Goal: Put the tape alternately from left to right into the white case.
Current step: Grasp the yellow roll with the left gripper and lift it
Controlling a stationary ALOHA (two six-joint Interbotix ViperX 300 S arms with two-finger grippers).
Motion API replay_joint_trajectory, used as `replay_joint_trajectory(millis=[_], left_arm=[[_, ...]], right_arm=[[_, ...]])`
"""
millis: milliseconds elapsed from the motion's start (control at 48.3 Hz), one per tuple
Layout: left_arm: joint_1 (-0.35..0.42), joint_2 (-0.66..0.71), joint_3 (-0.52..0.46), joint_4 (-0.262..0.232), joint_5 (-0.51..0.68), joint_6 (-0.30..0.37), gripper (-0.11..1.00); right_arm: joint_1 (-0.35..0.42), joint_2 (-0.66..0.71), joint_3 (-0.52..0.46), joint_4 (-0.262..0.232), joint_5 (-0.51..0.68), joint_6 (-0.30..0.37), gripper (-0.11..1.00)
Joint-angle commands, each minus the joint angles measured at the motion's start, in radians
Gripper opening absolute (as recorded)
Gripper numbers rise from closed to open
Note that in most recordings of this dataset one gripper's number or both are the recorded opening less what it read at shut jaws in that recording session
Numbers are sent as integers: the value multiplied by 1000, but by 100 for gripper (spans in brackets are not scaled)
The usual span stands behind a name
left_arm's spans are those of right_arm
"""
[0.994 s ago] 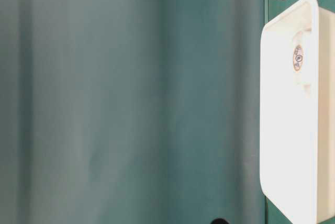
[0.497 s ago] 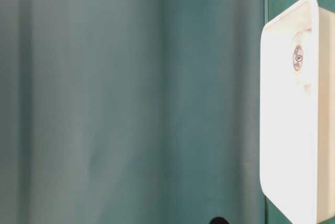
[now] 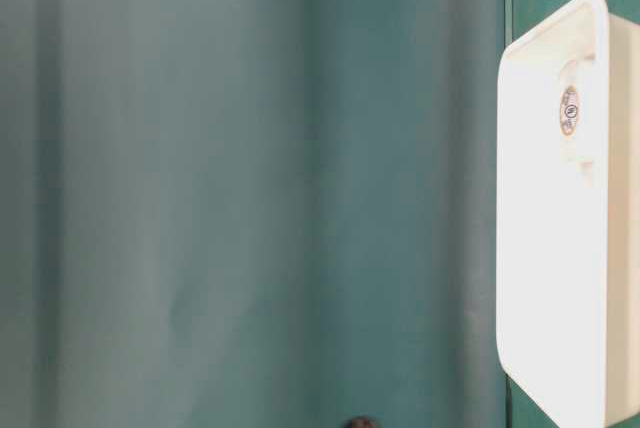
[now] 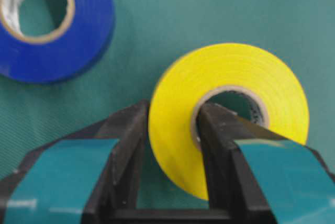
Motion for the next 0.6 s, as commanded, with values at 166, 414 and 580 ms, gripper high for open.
replay_joint_trajectory(millis=[166,414,580], left_arm=[[2,-115,-44,2,-3,3,28],[43,-123,-43,3,-3,12,28],[147,-127,-40,5,-3,15,28]], right_arm=[[3,-15,-8,0,-9,2,68],[3,-14,-6,-2,-9,2,68],[3,-14,-6,-2,-9,2,68]])
